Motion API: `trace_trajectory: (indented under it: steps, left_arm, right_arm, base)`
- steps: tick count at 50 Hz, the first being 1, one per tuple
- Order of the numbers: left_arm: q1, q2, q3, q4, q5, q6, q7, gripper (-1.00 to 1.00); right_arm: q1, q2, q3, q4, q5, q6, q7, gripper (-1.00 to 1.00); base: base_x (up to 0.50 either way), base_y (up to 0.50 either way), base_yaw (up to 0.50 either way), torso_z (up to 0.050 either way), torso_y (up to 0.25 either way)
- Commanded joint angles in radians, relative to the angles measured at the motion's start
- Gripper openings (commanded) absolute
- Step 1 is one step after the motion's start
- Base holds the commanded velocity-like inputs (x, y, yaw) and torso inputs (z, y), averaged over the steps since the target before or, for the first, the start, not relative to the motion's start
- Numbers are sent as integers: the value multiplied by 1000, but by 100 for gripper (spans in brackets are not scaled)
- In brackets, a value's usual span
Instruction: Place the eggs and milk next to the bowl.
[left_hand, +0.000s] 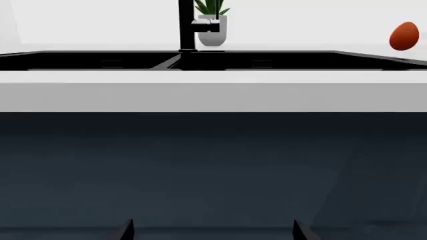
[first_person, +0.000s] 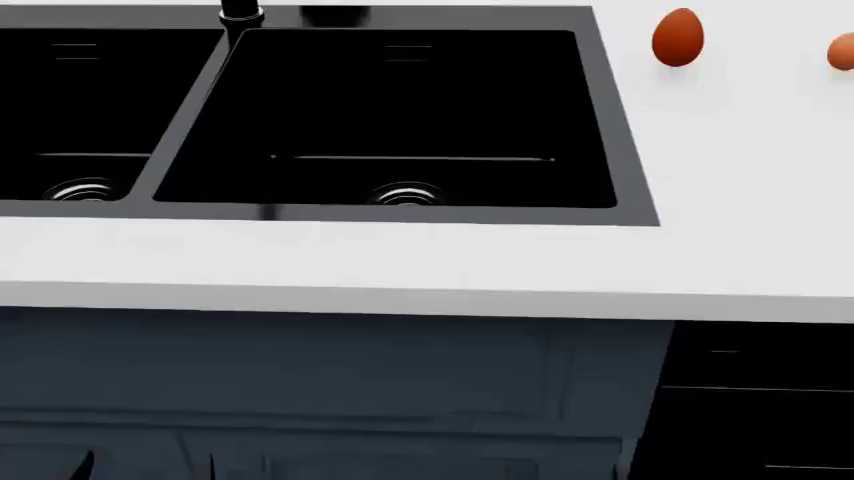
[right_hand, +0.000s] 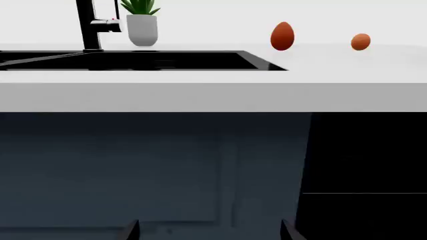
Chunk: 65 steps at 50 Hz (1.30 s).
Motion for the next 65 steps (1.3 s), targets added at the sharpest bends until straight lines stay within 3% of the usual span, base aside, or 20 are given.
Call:
trace_trajectory:
  steps: [1,11,48,49,50,65]
  left_arm:
    - [1,-19,23,5,-19,-4,-23,100]
    - [0,-49,69,-15,-34,3,-47,100]
    - [-4,-46,65,-16,-37,-10,-60,100]
    - [17,-68,86,87,-80,58,-53,100]
    - [-2,-68,94,-13,-53,-13,-76,100]
    - [20,-111,124,36,-74,-47,-64,100]
  right_arm:
    - [2,7,-8,11,7,-10,7,100]
    - [7,41,-61,16,34,-6,52,100]
    - [8,43,-63,18,36,-8,55,100]
    - [59,70,-195,-140,11,101,133,100]
    - [10,91,-123,10,87,-7,112,100]
    - [8,104,-144,21,102,-22,133,100]
  base:
    - [0,0,0,0,0]
    - [0,0,0,0,0]
    - [0,0,0,0,0]
    - [0,0,0,0,0]
    - [0,0,0,0,0]
    - [0,0,0,13,0]
